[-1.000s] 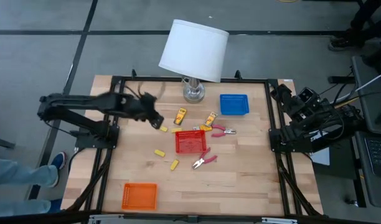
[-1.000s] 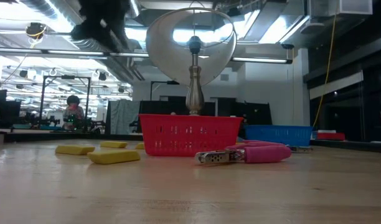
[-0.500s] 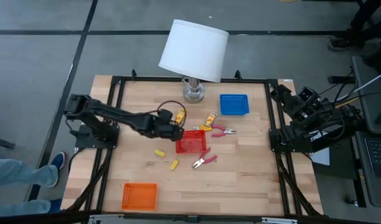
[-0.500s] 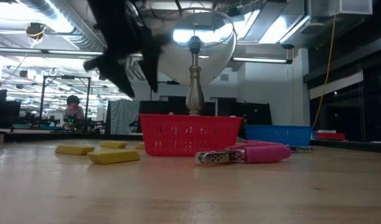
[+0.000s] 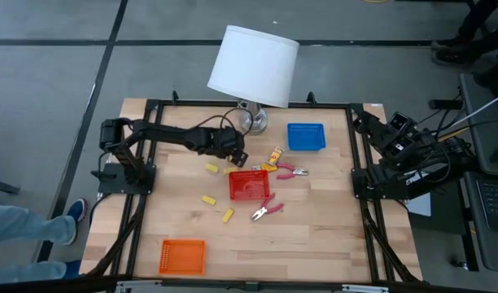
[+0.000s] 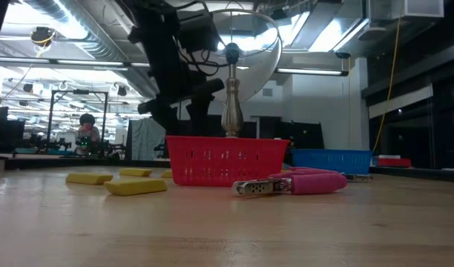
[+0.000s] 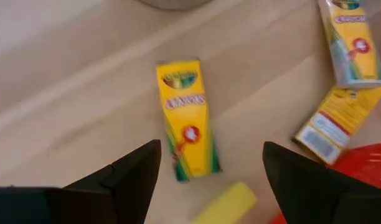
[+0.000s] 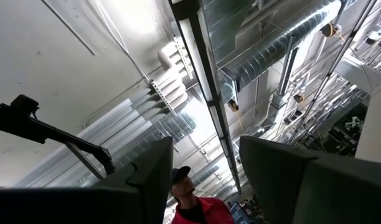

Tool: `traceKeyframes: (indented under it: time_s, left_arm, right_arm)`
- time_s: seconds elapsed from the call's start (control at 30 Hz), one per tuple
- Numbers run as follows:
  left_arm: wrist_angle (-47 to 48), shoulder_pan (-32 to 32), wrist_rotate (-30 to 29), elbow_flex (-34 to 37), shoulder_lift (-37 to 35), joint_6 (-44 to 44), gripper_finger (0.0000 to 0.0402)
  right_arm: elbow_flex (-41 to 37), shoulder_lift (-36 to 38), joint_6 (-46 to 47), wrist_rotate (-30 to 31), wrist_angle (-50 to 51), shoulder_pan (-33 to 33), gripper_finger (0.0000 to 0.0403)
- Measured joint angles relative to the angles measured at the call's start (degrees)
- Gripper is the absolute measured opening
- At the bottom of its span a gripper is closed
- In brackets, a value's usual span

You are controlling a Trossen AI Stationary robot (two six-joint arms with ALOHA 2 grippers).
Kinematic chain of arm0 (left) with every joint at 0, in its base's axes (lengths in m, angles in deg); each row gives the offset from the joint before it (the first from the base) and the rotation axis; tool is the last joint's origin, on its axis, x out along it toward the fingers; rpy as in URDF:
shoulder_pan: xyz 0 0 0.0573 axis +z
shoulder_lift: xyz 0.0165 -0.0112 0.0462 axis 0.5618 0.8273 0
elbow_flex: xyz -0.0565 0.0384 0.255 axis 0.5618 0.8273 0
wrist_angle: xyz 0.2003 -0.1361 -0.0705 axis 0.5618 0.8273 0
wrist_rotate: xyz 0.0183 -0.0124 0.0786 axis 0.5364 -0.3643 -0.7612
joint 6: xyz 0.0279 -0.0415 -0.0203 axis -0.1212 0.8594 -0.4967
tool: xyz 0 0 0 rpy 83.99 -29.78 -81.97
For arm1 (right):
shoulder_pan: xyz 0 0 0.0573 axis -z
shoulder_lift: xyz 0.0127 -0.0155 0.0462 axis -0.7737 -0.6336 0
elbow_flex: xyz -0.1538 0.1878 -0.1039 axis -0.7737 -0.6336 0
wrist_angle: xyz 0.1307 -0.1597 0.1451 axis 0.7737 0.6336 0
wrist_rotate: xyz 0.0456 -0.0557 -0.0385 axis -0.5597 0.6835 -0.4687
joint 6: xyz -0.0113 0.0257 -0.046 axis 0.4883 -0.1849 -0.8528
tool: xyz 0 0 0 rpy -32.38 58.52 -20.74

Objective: Pick & Place School Supplies
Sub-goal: Put the yellow crayon box into the red bin

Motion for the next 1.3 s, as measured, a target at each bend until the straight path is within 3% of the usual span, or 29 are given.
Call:
traceKeyframes:
  time_s: [0.23, 0.6, 0.83, 1.3]
  left_arm:
    - [-1.31, 0.98, -2.45, 0.00, 0.71, -2.67, 0.0279]
    - [-5.03, 0.12, -1.58, -0.04, 8.25, 5.93, 0.0279]
    - [-5.07, 0.13, -1.68, 0.00, 11.15, 5.88, 0.0279]
    - [-5.49, 0.61, -0.94, 0.00, 11.21, 7.27, 0.0278]
  right_arm:
    - [0.00, 0.00, 0.00, 0.13, -0.77, 0.00, 0.0190]
    - [0.02, -0.73, 0.77, 0.13, -0.90, 0.02, 0.0190]
    - [0.02, -0.79, 2.46, 0.11, -0.83, 0.00, 0.0190]
    - [0.02, -0.79, 2.99, 0.09, -0.84, 0.00, 0.0190]
